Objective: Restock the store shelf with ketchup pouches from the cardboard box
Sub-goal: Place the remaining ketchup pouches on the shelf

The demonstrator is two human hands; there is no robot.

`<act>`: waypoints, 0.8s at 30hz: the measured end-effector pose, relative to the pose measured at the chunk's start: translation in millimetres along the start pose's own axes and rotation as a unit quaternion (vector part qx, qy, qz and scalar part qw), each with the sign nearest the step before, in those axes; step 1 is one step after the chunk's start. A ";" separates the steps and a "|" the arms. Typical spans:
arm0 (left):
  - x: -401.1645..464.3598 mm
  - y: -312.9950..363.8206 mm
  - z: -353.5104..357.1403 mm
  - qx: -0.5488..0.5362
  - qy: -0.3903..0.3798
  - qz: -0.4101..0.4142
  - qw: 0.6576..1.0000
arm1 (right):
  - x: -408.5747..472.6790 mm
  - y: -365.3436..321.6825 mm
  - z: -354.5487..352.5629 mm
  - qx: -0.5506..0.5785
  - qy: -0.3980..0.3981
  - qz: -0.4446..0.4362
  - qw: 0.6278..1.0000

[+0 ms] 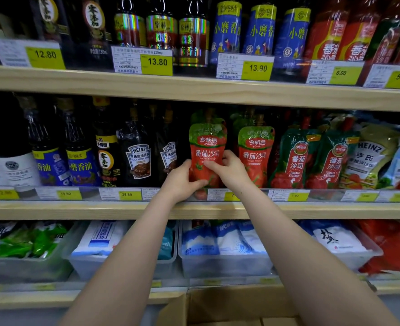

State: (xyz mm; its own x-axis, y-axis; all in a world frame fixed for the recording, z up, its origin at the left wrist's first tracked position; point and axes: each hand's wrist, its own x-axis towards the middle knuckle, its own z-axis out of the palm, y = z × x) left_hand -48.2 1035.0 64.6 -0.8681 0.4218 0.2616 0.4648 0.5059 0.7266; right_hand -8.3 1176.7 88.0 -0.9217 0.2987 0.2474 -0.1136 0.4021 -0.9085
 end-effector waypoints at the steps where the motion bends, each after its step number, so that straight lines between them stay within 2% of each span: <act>1: -1.3 -1.4 -0.1 -0.009 0.003 0.010 1.000 | -3.1 0.3 -1.5 0.004 -0.003 -0.015 1.000; 7: -21.0 5.9 -0.8 -0.114 0.086 0.065 0.988 | -32.8 -4.7 -9.5 -0.001 -0.002 -0.146 0.989; 11: -38.7 36.8 -7.2 -0.114 0.141 0.106 0.978 | -48.2 -31.1 -18.0 0.005 0.038 -0.194 0.980; 13: -48.0 51.6 -11.6 -0.122 0.146 0.102 0.976 | -54.1 -43.6 -29.1 0.032 0.002 -0.175 0.984; 16: -58.6 59.1 -17.0 -0.130 0.061 0.084 0.986 | -66.5 -41.8 -50.0 0.084 -0.062 -0.129 0.986; 18: -67.4 62.1 -7.3 -0.128 0.035 0.080 0.988 | -74.9 -29.6 -57.3 0.082 -0.046 -0.098 0.991; 21: -81.7 68.1 27.5 -0.132 0.085 0.059 0.986 | -85.3 -14.0 -61.5 0.081 0.016 -0.058 0.995; 23: -89.7 72.2 47.9 -0.139 0.048 0.054 0.988 | -90.5 -10.1 -63.3 0.075 0.027 -0.051 0.995; 24: -90.3 70.9 52.9 -0.179 0.026 0.049 0.982 | -93.1 -12.4 -64.3 0.050 0.011 -0.051 0.997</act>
State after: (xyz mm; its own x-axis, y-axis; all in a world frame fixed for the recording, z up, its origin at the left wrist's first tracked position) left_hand 72.4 1072.6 58.9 -0.8340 0.4116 0.3675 0.4643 0.1634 0.8705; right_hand 102.8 1199.6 97.9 -0.8954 0.2793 0.3467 -0.2436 0.3443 -0.9067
